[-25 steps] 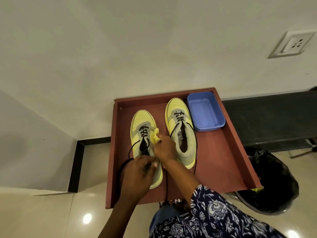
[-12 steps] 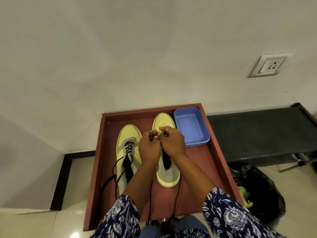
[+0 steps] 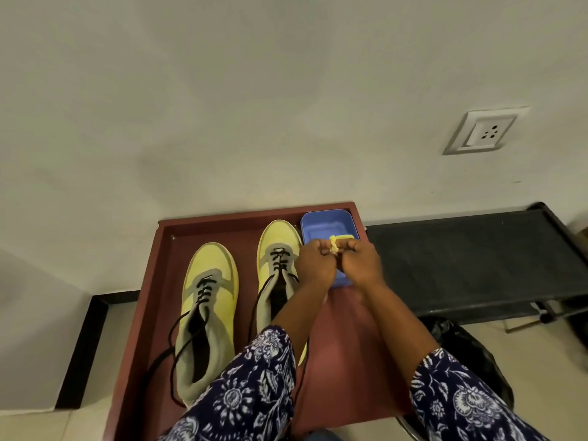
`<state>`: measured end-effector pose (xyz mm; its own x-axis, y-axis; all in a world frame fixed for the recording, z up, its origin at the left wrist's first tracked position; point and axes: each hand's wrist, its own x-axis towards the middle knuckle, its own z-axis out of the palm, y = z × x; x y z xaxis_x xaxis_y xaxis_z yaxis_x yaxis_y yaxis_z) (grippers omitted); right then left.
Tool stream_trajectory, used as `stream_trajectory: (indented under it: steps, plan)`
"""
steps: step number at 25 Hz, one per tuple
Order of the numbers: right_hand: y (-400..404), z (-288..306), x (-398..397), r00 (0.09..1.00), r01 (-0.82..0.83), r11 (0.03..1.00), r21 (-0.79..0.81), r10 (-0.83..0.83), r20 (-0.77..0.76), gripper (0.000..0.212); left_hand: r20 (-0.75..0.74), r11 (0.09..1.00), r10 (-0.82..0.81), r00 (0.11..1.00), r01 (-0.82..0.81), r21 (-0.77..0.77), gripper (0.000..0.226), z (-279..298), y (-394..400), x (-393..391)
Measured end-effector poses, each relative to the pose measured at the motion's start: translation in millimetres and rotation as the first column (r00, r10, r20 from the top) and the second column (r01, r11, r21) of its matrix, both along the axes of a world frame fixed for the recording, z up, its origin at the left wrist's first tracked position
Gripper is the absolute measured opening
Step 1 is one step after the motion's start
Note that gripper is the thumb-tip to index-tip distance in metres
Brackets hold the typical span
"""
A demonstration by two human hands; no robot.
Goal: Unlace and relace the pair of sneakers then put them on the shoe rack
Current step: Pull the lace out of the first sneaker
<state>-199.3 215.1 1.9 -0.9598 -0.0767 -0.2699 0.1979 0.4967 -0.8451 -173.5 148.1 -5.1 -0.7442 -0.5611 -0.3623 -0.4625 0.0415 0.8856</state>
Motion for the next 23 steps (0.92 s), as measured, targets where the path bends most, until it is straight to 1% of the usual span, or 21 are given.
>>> stream_trajectory:
  steps: [3,5,7,10,12,15,18,23]
  plan:
    - [4.7,-11.5,-3.3,1.000,0.015,1.000,0.012,-0.016,0.025,0.023,0.044,1.000,-0.002,0.999,0.001,0.008,0.025,-5.2,7.9,-4.7]
    - [8.2,-18.1,-5.3,0.999,0.014,1.000,0.002,-0.014,0.043,0.022,0.079,0.999,-0.008,0.997,0.005,0.031,0.025,-10.9,14.8,-6.5]
    - [11.2,-26.3,-7.2,0.997,-0.003,1.000,-0.004,0.003,0.079,0.024,0.111,0.998,-0.022,0.994,0.015,0.060,0.023,-16.3,17.8,-6.8]
    - [13.2,-35.0,-7.4,0.989,-0.008,1.000,-0.010,0.009,0.148,0.026,0.151,0.997,-0.050,0.987,0.040,0.067,0.031,-20.6,19.8,-6.1]
    - [13.6,-37.8,-7.8,0.986,-0.013,1.000,0.003,0.012,0.169,0.026,0.171,0.995,-0.079,0.982,0.067,0.074,0.030,-22.4,19.3,-6.6]
    - [12.9,-38.4,-8.7,0.984,-0.033,0.999,0.040,0.026,0.176,0.026,0.173,0.990,-0.121,0.977,0.107,0.092,0.022,-22.0,18.3,-4.5]
    - [11.7,-35.6,-9.2,0.979,-0.029,0.998,0.052,0.018,0.203,0.026,0.167,0.987,-0.129,0.978,0.110,0.118,0.021,-20.7,16.6,-3.2]
    - [13.1,-27.3,-9.3,0.980,-0.063,0.994,0.084,0.046,0.195,0.025,0.154,0.984,-0.125,0.980,0.102,0.149,0.031,-15.2,16.3,-2.9]
